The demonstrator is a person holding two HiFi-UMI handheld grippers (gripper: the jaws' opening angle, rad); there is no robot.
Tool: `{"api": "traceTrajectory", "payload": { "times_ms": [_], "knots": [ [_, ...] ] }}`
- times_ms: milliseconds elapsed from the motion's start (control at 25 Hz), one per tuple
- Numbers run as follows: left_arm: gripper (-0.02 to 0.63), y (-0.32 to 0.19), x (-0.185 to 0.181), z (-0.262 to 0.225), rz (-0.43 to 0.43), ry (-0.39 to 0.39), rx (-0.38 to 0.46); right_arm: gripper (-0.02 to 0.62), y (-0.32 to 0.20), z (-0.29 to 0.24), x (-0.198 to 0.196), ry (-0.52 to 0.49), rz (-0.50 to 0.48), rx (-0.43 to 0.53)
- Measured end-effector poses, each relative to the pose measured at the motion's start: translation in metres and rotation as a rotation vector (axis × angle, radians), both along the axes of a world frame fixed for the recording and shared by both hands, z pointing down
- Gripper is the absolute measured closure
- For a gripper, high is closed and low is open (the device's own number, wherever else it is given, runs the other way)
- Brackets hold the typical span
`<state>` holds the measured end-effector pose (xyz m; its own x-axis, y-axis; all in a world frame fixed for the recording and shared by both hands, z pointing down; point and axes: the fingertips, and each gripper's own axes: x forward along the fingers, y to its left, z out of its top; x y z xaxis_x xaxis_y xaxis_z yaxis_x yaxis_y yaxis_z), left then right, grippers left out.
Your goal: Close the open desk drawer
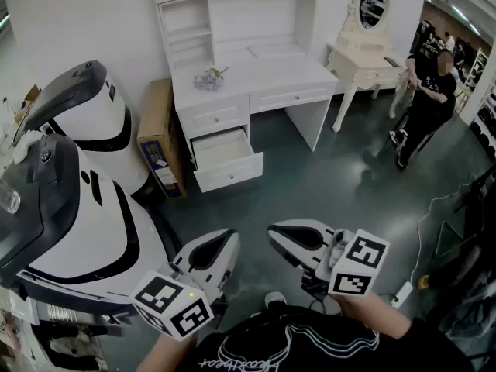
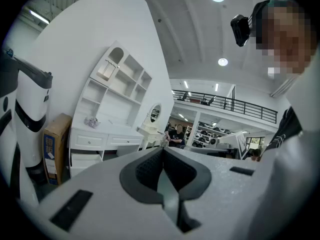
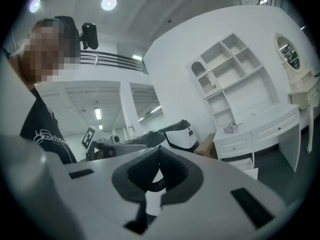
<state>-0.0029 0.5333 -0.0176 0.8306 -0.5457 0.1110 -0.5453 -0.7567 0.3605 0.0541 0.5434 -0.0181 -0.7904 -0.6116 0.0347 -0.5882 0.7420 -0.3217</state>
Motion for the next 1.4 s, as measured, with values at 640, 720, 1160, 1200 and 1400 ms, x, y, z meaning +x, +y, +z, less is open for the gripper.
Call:
{"api": "traceTrajectory", "payload": {
  "times_ms": [640, 720, 1160, 1200, 1400],
  "knots": [
    [0.601, -0.011, -0.021, 0.006, -0.009, -0.013, 0.003, 0.589, -0.013, 0.001, -0.019, -0.006, 0.009, 0.004],
    [0.601, -0.018, -0.022, 0.009, -0.017, -0.015, 0.001, 0.589, -0.022, 0.003, -0.019, -0.009, 0.007, 0.003],
    [0.601, -0.087, -0.029, 0.031, -0.064, -0.037, -0.047, 0.589, -0.1, 0.02, -0.026, -0.035, -0.036, -0.039],
    [0.601, -0.097, -0.029, 0.032, -0.071, -0.038, -0.055, 0.589, -0.112, 0.022, -0.025, -0.039, -0.038, -0.047],
    [0.601, -0.162, -0.027, 0.047, -0.108, -0.045, -0.1, 0.589, -0.177, 0.037, -0.016, -0.04, -0.043, -0.086]
  ]
}}
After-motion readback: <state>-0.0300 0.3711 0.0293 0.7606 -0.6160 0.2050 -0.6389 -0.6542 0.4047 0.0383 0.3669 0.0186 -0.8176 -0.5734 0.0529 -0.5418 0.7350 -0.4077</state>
